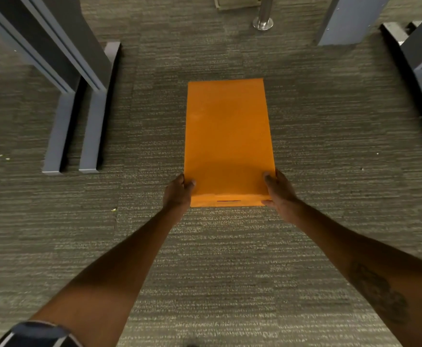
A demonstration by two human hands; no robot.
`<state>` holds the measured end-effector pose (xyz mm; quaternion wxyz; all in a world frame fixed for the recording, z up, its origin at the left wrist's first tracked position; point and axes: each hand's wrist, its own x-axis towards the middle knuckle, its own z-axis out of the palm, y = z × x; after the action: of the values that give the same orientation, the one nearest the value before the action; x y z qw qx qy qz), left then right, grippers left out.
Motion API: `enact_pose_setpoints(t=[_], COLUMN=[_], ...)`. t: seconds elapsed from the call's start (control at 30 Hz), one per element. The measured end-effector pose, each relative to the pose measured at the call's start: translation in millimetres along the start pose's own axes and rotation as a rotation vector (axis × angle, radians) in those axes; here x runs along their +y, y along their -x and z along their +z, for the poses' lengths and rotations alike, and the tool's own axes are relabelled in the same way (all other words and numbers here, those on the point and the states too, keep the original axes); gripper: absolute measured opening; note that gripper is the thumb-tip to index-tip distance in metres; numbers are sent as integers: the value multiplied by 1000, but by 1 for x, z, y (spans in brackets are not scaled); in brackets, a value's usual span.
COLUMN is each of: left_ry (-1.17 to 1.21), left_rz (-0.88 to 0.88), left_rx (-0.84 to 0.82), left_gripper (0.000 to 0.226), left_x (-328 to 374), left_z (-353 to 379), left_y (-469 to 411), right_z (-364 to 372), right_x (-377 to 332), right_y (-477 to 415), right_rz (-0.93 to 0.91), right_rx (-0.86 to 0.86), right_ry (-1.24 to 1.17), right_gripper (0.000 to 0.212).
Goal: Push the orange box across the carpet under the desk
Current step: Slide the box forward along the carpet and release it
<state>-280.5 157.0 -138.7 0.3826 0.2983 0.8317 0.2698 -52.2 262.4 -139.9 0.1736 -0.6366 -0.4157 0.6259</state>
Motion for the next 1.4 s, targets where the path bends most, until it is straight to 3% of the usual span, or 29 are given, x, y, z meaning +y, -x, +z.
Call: enact_pose_setpoints(t=[0.13,0.33,0.63,0.9,1.4], left_ry=[-128,-273,-570,-929,-926], left_rz=[36,127,263,400,405], left_rx=[1,-54,-122,-76,-97], left_gripper=[47,74,73,77,77], left_x=[3,19,27,48,48], left_z=[-1,-8,-25,-40,-60], left_y=[4,25,67,100,125], right_z=[1,-2,-16,-26,-19], right_x=[-3,-6,-10,-21,-30], right_y=[4,16,61,94,135], right_rz=[-96,-363,-422,-443,-356], right_rx=[23,29,56,19,50], right_ry=[137,548,923,1092,1113], right_gripper=[45,72,70,65,63])
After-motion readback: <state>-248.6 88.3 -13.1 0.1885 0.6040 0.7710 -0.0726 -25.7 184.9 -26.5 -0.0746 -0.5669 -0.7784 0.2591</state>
